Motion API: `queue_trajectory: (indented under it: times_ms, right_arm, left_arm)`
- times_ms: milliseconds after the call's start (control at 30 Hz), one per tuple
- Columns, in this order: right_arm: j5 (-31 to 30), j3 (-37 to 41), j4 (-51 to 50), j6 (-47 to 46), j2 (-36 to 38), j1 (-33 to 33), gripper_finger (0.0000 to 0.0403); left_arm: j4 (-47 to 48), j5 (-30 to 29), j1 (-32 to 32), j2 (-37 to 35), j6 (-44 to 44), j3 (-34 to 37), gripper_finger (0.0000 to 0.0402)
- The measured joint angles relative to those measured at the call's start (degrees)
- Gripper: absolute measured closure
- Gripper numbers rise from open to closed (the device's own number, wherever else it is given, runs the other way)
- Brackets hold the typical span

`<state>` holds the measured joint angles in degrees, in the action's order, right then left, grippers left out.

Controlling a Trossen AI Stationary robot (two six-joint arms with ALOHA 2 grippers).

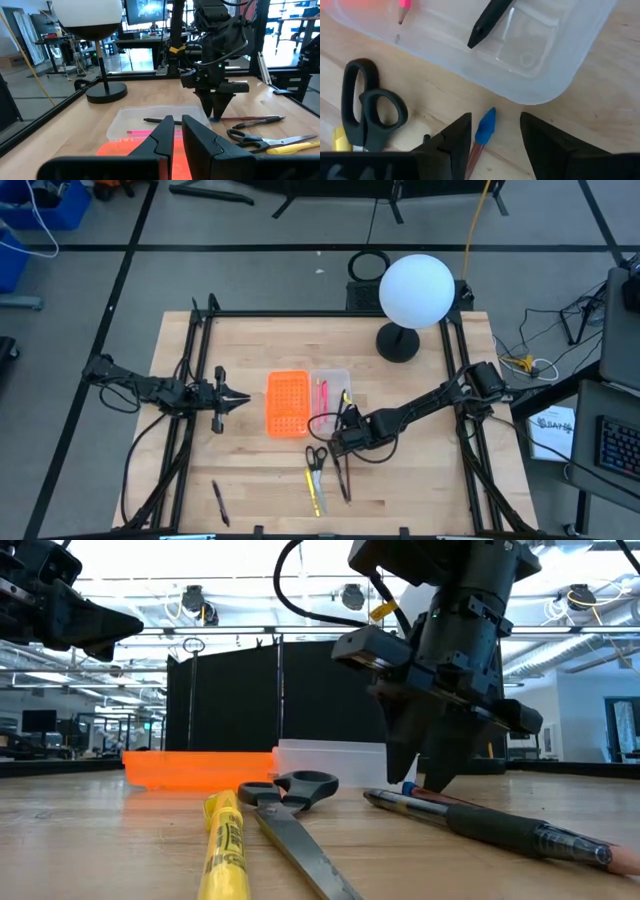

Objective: Pick & place school supplies into a supply box
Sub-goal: Put the brown pencil into the supply box

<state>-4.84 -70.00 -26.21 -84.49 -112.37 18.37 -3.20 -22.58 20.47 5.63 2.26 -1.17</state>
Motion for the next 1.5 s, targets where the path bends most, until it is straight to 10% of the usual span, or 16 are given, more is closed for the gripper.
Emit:
queue_trajectory:
  times_ms: [733,1500]
  right_arm:
    - [9.02,-0.17,-14.81,0.80,-3.10,1.11,0.0239]
    - [-10.72,0.20,-12.04,25.85,0.65,3.21,0.0239]
  left_arm:
    - [0.13,-0.03,0.00,0.00,0.59,0.00,0.0355]
    - [0.70,-0.03,0.00,-0.02,-0.22,-0.02,0.0355]
